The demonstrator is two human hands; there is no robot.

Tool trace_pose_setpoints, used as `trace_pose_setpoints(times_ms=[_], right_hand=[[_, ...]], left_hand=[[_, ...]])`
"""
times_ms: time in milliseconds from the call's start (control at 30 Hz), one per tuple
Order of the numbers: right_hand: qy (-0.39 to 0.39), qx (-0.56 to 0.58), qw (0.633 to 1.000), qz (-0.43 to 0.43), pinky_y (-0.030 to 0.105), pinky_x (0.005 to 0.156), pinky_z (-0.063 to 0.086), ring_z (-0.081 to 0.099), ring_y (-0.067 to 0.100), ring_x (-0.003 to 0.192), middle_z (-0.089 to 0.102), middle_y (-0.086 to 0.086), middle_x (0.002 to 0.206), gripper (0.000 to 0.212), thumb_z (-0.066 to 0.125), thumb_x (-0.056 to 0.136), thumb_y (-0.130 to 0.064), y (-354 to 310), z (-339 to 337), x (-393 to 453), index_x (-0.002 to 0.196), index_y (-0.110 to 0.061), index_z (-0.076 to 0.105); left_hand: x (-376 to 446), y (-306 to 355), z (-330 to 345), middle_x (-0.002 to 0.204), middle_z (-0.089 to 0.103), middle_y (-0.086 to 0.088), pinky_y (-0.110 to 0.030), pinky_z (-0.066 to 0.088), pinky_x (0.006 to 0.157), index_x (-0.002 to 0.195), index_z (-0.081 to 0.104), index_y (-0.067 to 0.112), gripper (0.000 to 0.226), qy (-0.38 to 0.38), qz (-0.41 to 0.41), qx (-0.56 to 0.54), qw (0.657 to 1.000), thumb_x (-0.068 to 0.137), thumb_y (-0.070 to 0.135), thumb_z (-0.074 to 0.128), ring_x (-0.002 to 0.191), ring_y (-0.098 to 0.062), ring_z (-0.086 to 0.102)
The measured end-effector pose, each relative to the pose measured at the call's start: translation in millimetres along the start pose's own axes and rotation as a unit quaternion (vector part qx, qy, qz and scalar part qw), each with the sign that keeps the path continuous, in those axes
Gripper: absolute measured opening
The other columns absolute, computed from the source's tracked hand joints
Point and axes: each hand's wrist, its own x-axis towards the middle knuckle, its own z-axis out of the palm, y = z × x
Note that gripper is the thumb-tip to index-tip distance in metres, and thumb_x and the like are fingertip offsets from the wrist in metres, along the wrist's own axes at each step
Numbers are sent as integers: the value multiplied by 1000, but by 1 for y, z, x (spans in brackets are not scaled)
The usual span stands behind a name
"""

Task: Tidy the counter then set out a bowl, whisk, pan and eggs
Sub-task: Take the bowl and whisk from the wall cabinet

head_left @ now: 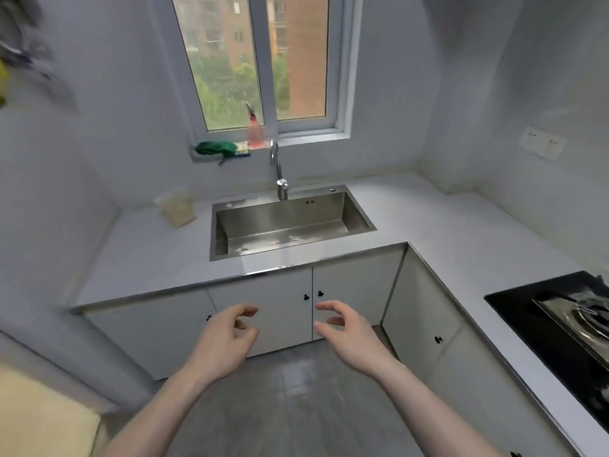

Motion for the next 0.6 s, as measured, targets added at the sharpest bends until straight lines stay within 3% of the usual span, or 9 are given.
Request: trace_pose_setpoints(times_ms=[233,400,533,600], right_hand=[[-67,-7,996,-52,14,83,43,52,-5,120,58,-19,126,30,65,93,-38,-47,37,93,123,-43,60],[-106,0,992,-73,24,97,47,51,-7,122,56,-26,128,32,64,91,-39,-68,49,168,122,-46,59],[-134,24,988,-73,18,80,49,50,-10,120,57,-19,126,32,64,91,-38,-89,44,226,121,-48,60],[-139,21,987,-81,20,81,50,50,-10,121,56,-20,129,31,63,90,-40,-99,41,253,120,-48,60]], left_hand=[[49,-49,-42,114,66,14,-24,46,81,121,64,30,32,59,-64,-24,996,90,22,67,98,-1,60],[99,-67,-64,115,64,18,-24,46,79,120,62,34,31,95,-93,-16,991,91,27,67,99,0,60],[146,-66,-83,115,65,21,-29,52,84,120,64,35,32,129,-106,6,986,89,29,68,97,2,62],[168,-63,-93,116,65,21,-27,53,84,120,65,34,30,139,-118,6,983,90,30,68,96,1,63]])
